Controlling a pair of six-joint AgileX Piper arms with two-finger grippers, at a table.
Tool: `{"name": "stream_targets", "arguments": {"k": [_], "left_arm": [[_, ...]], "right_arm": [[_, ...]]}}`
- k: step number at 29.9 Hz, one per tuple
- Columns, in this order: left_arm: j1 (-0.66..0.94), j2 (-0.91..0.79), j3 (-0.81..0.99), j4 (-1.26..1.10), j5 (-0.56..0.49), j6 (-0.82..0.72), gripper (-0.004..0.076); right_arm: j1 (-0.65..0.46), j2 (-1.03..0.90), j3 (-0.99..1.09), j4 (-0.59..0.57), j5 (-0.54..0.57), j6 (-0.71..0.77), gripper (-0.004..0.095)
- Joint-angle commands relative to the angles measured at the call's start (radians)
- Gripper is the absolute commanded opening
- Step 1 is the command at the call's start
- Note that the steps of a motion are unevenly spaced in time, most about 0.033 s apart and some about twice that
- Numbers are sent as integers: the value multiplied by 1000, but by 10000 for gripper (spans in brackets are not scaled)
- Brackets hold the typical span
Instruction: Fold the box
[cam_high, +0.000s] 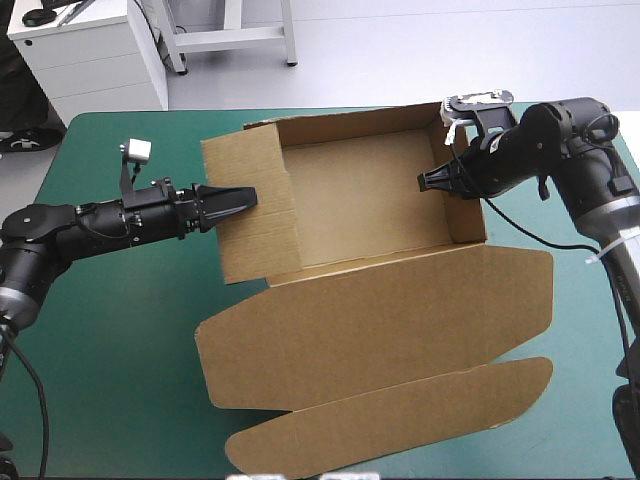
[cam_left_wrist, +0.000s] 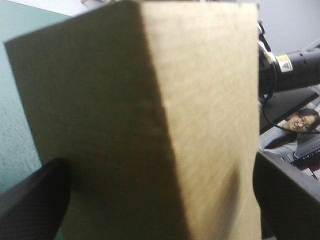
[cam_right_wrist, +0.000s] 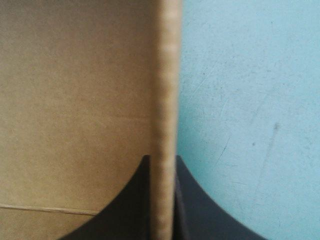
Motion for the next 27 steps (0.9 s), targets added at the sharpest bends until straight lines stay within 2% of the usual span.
{"name": "stream_targets", "arguments": {"k": [1,9,14,17,21,27], "left_arm": [[-38,-33,-34,-55,95,-12,703],[-39,-33,-35,-60,90,-25,703],[-85,-40,-77,110,-25,-130,703],[-138,-55,-135,272,-141,-233,703],[-229,-77,-200,515,-281,-475,703],[-353,-83,-204,846,-419,-793,703]], "right_arm": [[-5,-39,-32,25,-47,8,-1],[10,-39,-32,21,-52,28,0],[87,-39,-32,-87,-117,124,1],[154,-39,-32,-203,-126,195,0],[218,-39,-32,-332,-137,275,0],[239,-39,-32,-337,-145,302,0]]}}
